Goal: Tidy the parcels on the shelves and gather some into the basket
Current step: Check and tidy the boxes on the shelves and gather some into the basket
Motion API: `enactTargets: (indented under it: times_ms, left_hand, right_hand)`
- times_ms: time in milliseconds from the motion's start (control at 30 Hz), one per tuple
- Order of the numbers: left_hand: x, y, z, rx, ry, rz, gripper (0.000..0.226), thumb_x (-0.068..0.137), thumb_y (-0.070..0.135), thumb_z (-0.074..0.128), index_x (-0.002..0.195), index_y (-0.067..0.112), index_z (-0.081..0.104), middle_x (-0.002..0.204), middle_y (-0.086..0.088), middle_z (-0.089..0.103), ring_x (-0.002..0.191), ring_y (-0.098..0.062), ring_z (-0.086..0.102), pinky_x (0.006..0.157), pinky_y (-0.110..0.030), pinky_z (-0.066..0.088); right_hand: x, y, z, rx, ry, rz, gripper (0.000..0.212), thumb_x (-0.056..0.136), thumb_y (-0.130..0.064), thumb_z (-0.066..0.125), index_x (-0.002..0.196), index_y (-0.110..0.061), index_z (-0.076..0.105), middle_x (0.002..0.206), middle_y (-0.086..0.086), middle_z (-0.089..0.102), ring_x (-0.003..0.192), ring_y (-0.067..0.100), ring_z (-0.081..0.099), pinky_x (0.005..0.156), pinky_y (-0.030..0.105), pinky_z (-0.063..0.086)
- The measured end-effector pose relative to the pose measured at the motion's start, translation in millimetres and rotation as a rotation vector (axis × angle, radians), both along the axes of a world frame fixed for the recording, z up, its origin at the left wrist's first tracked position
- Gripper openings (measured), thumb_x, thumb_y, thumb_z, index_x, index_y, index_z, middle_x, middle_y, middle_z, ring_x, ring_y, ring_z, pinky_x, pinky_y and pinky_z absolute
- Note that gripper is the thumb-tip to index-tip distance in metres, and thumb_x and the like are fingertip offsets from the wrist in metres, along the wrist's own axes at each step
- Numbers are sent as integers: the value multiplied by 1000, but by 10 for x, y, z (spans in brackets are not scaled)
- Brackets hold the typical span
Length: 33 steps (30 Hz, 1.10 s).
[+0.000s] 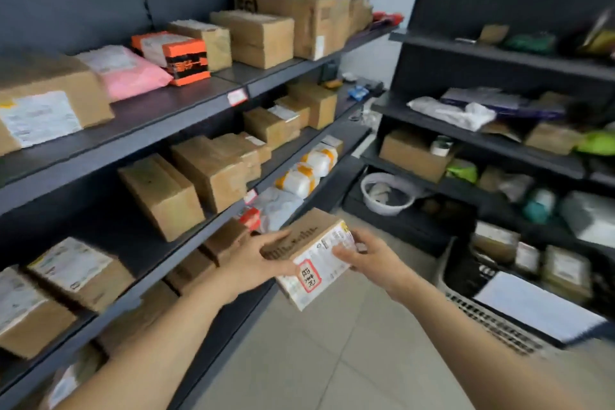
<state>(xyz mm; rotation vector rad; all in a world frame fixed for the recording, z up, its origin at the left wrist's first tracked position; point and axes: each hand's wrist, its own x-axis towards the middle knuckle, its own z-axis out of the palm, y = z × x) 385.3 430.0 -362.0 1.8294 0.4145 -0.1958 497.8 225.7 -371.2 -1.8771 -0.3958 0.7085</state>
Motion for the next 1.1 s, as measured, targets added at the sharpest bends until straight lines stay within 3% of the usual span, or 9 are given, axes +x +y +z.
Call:
enactTargets:
  times_ms: [100, 200, 300, 367, 467, 567, 700, 900, 1100]
  left_hand:
    - [559, -708, 122, -19, -11, -160, 64, 74, 21, 80, 130, 32, 51, 111, 20, 59, 98, 8, 56, 77, -13, 49]
    - [1086, -1453, 160, -4, -2, -266, 85, 60, 35, 82, 137, 30, 47, 124, 10, 59, 110, -2, 57, 98, -28, 47]
    - [1587, -2287, 157, -6, 35, -360, 82, 53, 43, 79, 130, 37, 50, 123, 9, 60, 110, -7, 59, 101, -34, 45]
    - [1876, -2846, 98, 6, 76, -451, 68, 66, 36, 79, 127, 39, 48, 120, 8, 60, 107, -6, 60, 94, -28, 48]
    - [2216, -3592, 2, 24, 145, -564, 55, 85, 25, 68, 133, 35, 43, 115, 9, 59, 98, 3, 57, 71, -11, 46]
    - [2527, -4150, -61, 66, 183, -643, 52, 89, 27, 63, 136, 30, 42, 108, 9, 61, 91, 5, 57, 63, -7, 45]
    - [3038, -4668, -195, 101, 223, -732, 47, 89, 34, 61, 134, 31, 46, 104, 12, 64, 91, 4, 58, 66, -10, 43]
    - [3888, -5217, -681, 85, 241, -779, 40, 87, 42, 62, 125, 31, 55, 112, 12, 64, 101, 1, 59, 81, -15, 48]
    - [5156, -5532, -1287, -23, 182, -571, 28, 92, 36, 57, 119, 28, 59, 117, 7, 64, 105, -4, 58, 93, -22, 45]
  right_hand:
    - [280, -838, -9, -36, -36, -123, 44, 79, -47, 69, 117, -30, 55, 109, -9, 68, 104, 13, 64, 96, 45, 50]
    - [558, -1698, -15, -74, -77, -191, 58, 79, -42, 72, 130, -30, 46, 117, -10, 64, 108, 11, 61, 98, 42, 48]
    - [787, -2566, 15, -219, -236, -205, 100, 71, -34, 80, 149, -30, 17, 137, -9, 41, 118, 6, 46, 102, 29, 40]
    - [878, -3112, 8, -330, -369, -175, 115, 65, -35, 83, 149, -39, 4, 145, -17, 16, 128, 6, 29, 105, 30, 35]
    - [994, -3811, -80, -512, -589, -57, 112, 63, -35, 81, 145, -45, 5, 149, -23, -3, 139, 11, 14, 111, 39, 33]
    - [1154, -4331, -144, -613, -682, -54, 98, 66, -34, 74, 144, -37, 15, 148, -18, 7, 138, 10, 13, 113, 37, 29]
    - [1411, -4833, -271, -657, -589, -66, 98, 67, -41, 71, 146, -30, 15, 143, -17, 18, 132, 5, 18, 114, 26, 21]
    - [1987, -5316, -698, -639, -363, -183, 102, 62, -51, 71, 146, -35, 15, 138, -23, 22, 120, 2, 32, 101, 19, 36]
    - [3221, -5665, -1151, -664, -191, -420, 99, 55, -53, 76, 139, -29, 29, 123, -16, 35, 107, 3, 42, 86, 19, 47]
